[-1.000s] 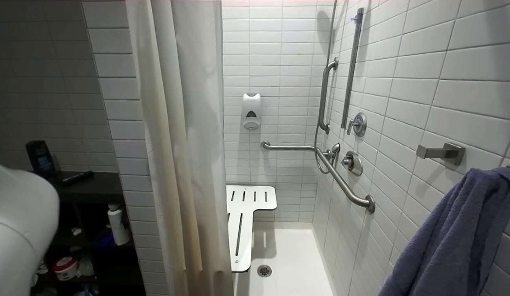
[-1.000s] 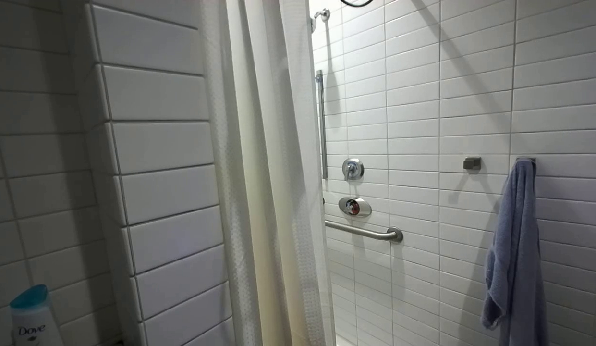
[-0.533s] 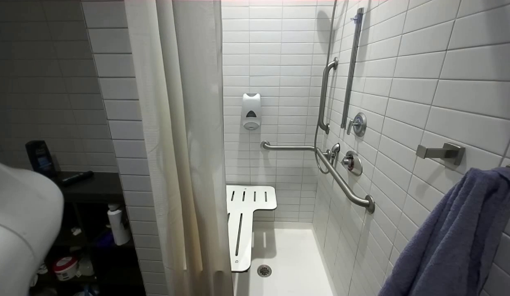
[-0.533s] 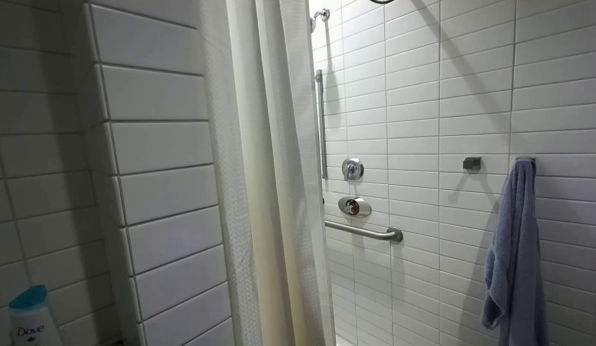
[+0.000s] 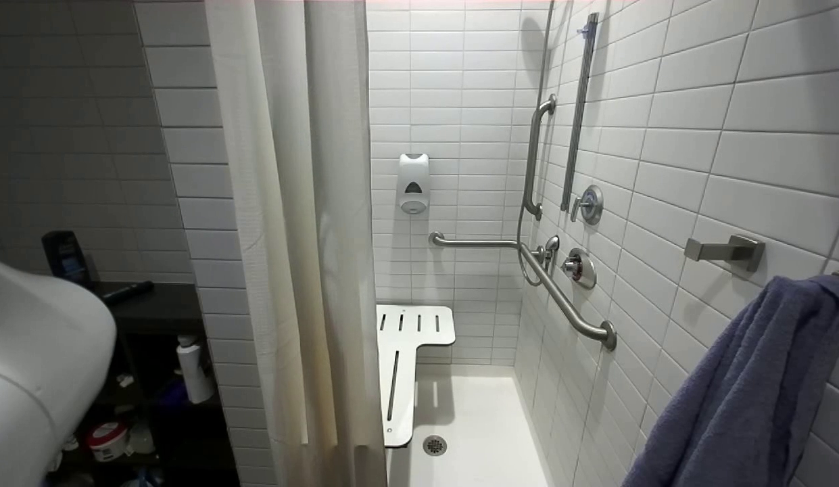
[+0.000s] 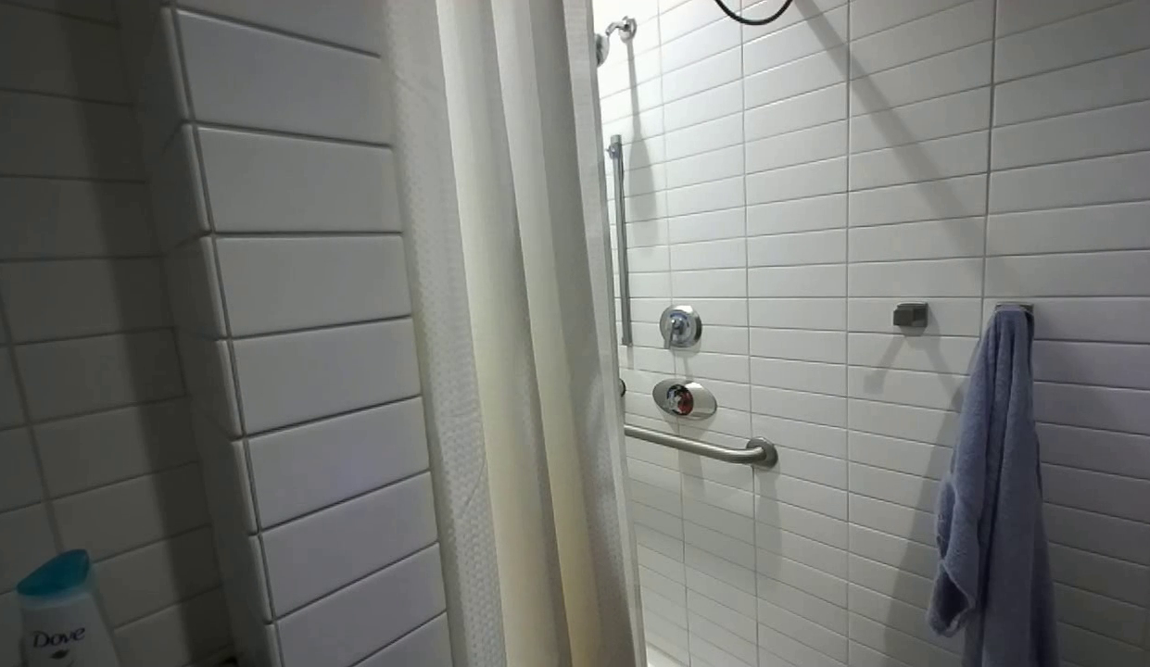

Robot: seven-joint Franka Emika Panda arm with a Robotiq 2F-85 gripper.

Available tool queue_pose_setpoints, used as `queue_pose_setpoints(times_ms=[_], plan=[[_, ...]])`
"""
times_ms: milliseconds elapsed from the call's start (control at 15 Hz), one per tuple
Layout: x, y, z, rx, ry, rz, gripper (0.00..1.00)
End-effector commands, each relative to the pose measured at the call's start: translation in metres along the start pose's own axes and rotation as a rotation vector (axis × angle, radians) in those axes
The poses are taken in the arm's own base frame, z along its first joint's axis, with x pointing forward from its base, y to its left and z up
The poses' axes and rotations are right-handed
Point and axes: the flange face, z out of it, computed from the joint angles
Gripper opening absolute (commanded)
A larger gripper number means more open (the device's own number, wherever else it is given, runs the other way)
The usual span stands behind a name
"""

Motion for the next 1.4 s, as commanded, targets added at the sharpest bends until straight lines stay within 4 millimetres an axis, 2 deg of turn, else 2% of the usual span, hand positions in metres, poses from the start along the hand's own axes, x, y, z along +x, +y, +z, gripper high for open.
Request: queue_pose_setpoints(times_ms=[0, 200, 333, 467, 600, 933, 1067, 1333], plan=[[-0.003, -0.001, 0.005, -0.022, -0.011, 0.023, 1.0], [-0.01, -0.008, 0.009, -0.003, -0.028, 0.046, 1.0], [-0.013, -0.016, 0.009, 0.013, -0.032, 0.058, 0.74], [-0.015, -0.022, 0.009, 0.026, -0.036, 0.063, 0.61], [-0.016, -0.046, 0.0, 0.052, -0.038, 0.073, 0.44], [-0.018, -0.083, -0.012, 0.134, -0.044, 0.089, 0.05], [-0.017, -0.102, -0.019, 0.236, -0.044, 0.109, 0.0], [-0.017, -0.141, -0.039, 0.429, -0.032, 0.138, 0.0]])
